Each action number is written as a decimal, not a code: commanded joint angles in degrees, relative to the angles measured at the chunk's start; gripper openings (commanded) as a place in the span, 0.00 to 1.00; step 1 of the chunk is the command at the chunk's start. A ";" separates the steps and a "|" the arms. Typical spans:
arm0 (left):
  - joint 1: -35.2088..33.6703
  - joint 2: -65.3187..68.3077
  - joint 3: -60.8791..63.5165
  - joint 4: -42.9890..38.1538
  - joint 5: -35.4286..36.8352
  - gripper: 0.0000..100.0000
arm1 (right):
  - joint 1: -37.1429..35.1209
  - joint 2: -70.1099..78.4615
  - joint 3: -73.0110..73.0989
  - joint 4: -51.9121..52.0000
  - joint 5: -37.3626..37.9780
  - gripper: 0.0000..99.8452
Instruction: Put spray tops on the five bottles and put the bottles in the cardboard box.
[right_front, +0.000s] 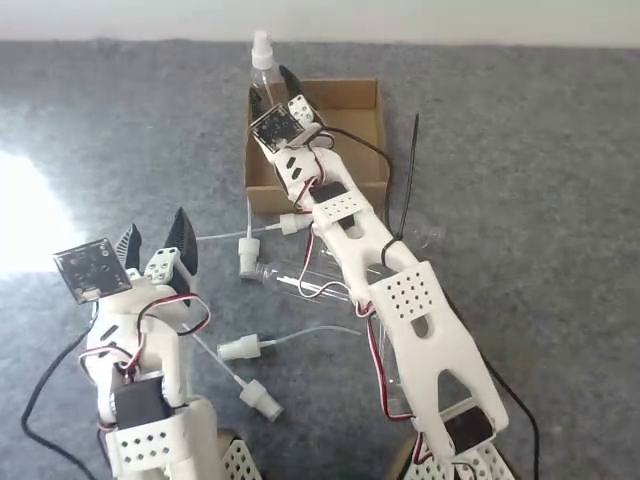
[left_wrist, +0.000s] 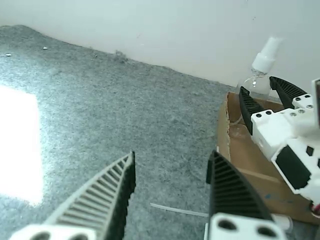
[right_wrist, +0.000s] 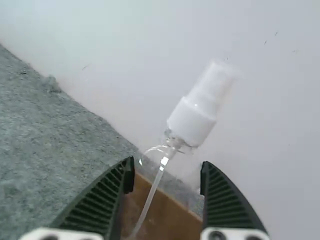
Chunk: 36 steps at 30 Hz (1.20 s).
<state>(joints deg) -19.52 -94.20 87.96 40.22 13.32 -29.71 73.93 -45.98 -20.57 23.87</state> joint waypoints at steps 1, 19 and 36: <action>0.18 -0.62 -0.40 0.09 -0.09 0.21 | 0.57 -0.66 -2.55 0.04 1.14 0.10; 0.18 -0.62 -0.40 0.09 -0.09 0.21 | -0.31 2.24 -0.70 -10.24 1.23 0.10; 0.18 -0.62 -0.40 0.09 -0.09 0.21 | -0.04 2.86 -0.79 -10.59 1.05 0.15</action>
<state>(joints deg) -19.34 -94.20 87.96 40.22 13.32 -29.89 77.80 -46.24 -30.24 24.13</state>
